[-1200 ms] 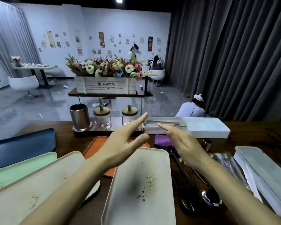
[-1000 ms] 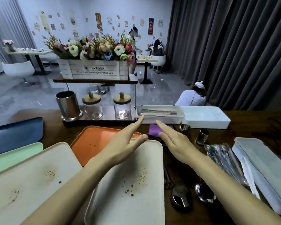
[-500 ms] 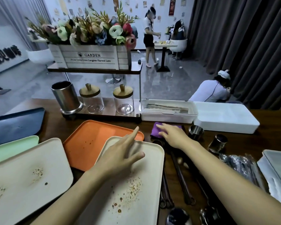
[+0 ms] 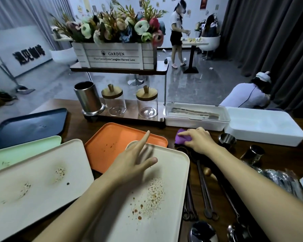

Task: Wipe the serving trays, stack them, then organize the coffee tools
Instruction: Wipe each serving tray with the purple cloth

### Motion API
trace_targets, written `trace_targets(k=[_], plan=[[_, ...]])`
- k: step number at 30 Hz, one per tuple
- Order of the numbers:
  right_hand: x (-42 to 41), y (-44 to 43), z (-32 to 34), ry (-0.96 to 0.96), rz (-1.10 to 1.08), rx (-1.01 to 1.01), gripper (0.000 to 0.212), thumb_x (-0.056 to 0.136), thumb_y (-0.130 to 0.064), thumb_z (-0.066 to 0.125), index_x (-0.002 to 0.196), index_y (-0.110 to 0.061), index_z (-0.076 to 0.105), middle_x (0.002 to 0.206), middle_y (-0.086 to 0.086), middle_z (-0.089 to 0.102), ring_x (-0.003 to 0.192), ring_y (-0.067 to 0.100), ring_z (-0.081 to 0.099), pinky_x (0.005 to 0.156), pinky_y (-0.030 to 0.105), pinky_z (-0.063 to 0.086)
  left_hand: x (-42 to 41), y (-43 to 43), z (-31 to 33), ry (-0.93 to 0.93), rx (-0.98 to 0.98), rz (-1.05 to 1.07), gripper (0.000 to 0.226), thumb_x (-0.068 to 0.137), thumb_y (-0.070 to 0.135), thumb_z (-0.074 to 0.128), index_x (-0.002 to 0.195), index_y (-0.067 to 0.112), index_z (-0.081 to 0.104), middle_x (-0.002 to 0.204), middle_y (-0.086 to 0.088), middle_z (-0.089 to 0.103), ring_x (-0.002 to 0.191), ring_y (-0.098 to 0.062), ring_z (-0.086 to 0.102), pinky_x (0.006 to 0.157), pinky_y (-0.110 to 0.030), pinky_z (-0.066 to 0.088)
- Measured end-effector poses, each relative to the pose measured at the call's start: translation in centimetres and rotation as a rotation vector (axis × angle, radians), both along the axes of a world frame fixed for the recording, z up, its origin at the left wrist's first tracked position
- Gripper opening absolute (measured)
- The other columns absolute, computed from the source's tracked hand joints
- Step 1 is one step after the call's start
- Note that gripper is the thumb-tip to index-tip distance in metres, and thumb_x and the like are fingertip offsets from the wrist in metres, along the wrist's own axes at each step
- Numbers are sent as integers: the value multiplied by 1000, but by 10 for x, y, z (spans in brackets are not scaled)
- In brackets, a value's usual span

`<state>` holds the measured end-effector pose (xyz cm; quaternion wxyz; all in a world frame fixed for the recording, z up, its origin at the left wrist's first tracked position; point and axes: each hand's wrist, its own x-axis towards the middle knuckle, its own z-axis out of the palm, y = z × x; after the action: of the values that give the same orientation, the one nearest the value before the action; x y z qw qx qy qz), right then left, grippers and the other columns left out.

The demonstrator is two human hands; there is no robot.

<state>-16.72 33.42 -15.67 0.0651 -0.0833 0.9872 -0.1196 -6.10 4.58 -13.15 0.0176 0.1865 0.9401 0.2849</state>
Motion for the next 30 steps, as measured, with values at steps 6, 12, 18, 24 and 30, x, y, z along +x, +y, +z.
trace_targets(k=[6, 12, 18, 24, 30], plan=[[6, -16, 18, 169, -14, -185, 51, 87, -18, 66, 131, -42, 63, 128, 1, 69, 122, 35, 56, 100, 40, 42, 31, -37, 10, 36, 102, 122, 87, 87, 78, 46, 156, 57, -3, 162, 15, 35, 144, -5, 38, 110, -24, 34], [21, -88, 73, 324, 163, -407, 47, 88, -17, 67, 129, -40, 66, 115, -2, 73, 106, 25, 63, 82, 30, 42, 79, -102, 8, 60, 142, 360, 84, 90, 68, 55, 157, 55, 7, 158, 24, 38, 139, 1, 42, 105, -22, 36], [51, -191, 98, 233, 398, -603, 48, 89, -13, 65, 128, -40, 66, 109, -24, 65, 103, -2, 59, 81, 4, 38, 123, -179, 1, 18, 209, 616, 83, 91, 60, 63, 159, 47, 18, 156, 21, 41, 132, 13, 37, 98, 1, 25], [61, -281, 93, 159, 509, -631, 50, 88, -15, 67, 129, -43, 65, 126, -17, 68, 115, 0, 58, 101, 29, 48, 133, -260, -3, 19, 205, 746, 89, 87, 71, 58, 160, 46, 13, 156, 9, 46, 142, -8, 44, 112, -29, 35], [43, -371, 82, 164, 515, -580, 48, 87, -17, 68, 128, -41, 66, 122, -12, 71, 113, 7, 62, 92, 25, 46, 95, -345, 3, 51, 194, 773, 86, 88, 70, 56, 159, 49, 13, 157, 12, 43, 138, -11, 49, 112, -35, 36]])
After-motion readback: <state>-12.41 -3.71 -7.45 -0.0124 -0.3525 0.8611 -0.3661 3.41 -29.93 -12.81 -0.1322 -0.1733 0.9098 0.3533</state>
